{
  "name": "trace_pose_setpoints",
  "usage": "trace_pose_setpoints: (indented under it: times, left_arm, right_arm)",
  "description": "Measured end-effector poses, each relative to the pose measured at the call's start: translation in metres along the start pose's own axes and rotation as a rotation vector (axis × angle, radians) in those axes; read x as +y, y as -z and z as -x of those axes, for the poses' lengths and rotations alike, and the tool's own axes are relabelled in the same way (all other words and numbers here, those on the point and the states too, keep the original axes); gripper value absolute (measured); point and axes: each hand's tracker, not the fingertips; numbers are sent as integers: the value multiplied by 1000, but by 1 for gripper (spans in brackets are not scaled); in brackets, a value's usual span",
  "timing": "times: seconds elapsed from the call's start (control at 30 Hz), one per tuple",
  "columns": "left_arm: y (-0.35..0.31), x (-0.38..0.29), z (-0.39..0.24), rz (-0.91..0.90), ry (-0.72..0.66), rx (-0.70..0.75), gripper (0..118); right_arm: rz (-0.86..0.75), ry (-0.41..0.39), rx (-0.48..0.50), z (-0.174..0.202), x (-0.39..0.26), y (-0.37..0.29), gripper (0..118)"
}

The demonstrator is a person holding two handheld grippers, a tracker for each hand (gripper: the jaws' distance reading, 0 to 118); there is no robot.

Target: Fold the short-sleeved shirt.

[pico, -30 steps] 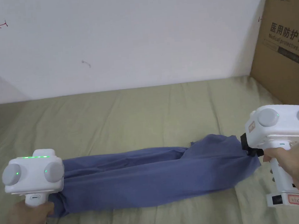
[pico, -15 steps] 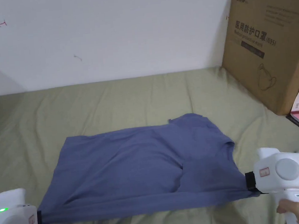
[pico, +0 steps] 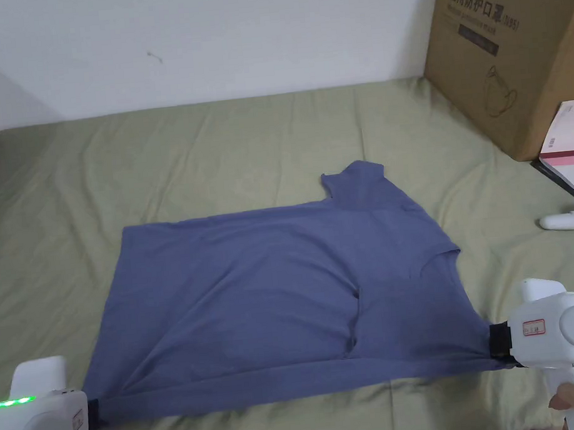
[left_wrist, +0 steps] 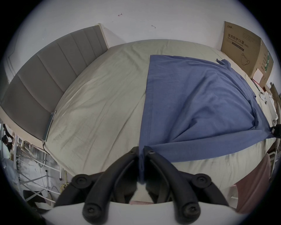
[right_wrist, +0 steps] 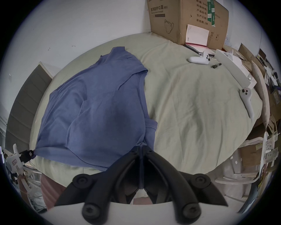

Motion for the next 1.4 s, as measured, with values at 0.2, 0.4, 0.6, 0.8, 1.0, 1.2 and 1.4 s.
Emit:
trace_pose_setpoints:
  times: [0.2, 0.4, 0.6, 0.8, 1.0, 1.2, 1.4]
  left_arm:
    - [-19, -8, 11, -35, -59, -49, 98]
    - [-43, -46, 13, -66, -110, -134, 37]
    - [-52, -64, 9, -64, -92, -127, 0]
    - [-42, -46, 16, -94, -72, -105, 75]
    - [5, -33, 24, -63, -96, -146, 81]
    - [31, -38, 28, 27, -84, -173, 3]
    - [11, -36, 26, -10, -135, -190, 3]
  right_arm:
    - [-73, -129, -58, 13, -7, -17, 90]
    - [-126, -158, -18, 19, -38, -48, 65]
    - [-163, -121, -35, 23, -63, -51, 1]
    - [-108, -91, -12, 21, -59, -36, 1]
    - [-92, -117, -34, 27, -59, -29, 1]
    - [-57, -104, -31, 27, -63, -25, 1]
    - [-79, -105, -29, 17, -57, -30, 1]
